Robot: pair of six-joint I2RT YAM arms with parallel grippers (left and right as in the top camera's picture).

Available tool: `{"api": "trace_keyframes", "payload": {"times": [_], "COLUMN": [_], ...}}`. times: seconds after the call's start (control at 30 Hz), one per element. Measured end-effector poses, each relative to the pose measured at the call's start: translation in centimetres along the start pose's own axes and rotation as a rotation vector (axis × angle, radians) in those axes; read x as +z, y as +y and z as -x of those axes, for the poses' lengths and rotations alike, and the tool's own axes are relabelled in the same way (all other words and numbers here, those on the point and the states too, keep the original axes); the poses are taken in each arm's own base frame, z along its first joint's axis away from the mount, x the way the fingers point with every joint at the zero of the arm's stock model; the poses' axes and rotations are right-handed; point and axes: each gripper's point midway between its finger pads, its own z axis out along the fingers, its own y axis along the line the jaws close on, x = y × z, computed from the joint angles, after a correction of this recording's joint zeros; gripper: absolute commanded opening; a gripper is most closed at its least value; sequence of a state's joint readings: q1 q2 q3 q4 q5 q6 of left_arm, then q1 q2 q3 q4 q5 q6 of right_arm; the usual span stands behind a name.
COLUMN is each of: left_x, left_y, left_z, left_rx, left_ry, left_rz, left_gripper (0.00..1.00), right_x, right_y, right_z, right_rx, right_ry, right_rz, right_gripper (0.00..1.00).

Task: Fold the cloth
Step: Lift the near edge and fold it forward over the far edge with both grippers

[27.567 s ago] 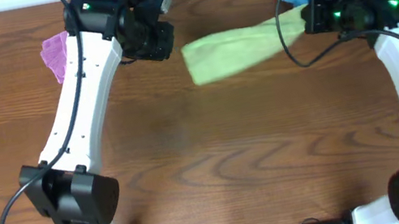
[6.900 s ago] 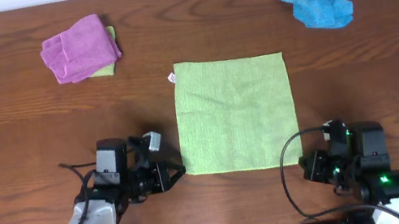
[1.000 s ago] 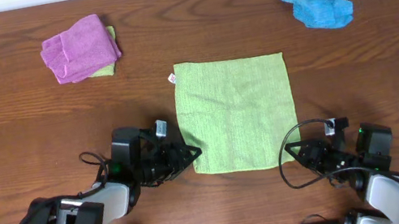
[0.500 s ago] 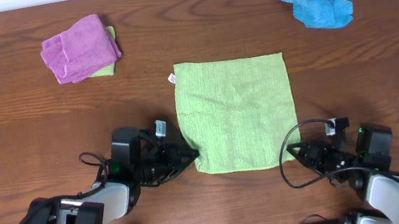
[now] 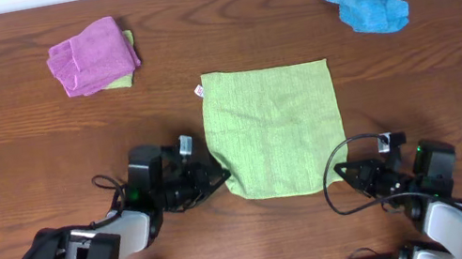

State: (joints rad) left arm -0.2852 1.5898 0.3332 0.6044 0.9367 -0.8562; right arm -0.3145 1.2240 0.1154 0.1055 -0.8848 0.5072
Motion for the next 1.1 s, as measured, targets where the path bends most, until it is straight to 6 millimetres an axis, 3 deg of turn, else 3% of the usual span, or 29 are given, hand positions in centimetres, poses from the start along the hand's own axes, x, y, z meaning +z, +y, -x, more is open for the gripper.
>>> {"api": "trace_keyframes", "payload": {"times": [0.17, 0.53, 0.8, 0.93, 1.1], "left_x": [-0.3, -1.0, -1.0, -2.2, -3.1], "left_y": [-2.7, -4.3, -6.0, -7.2, -6.2], "left_z": [1.4, 3.1, 7.2, 10.2, 12.2], "left_rx": [0.05, 0.021, 0.043, 0.114, 0.132], "left_ry": [-0.037, -0.068, -0.04, -0.1, -0.146], "left_rz": [-0.103, -0.157, -0.053, -0.026, -0.001], "left_gripper": [0.06, 0.06, 0.06, 0.06, 0.06], "right_x": [-0.1, -0.4, 0.3, 1.5, 3.5], "right_y": [1.6, 6.6, 11.6, 11.2, 9.7], "right_z": [0.8, 4.4, 8.1, 9.9, 10.7], "right_rx": [0.001, -0.075, -0.232, -0.206, -0.169], "right_ry": [0.008, -0.002, -0.05, -0.043, -0.008], "right_rz": [0.055, 0.159, 0.163, 0.137, 0.107], "right_gripper": [0.02, 0.02, 0.01, 0.01, 0.01]}}
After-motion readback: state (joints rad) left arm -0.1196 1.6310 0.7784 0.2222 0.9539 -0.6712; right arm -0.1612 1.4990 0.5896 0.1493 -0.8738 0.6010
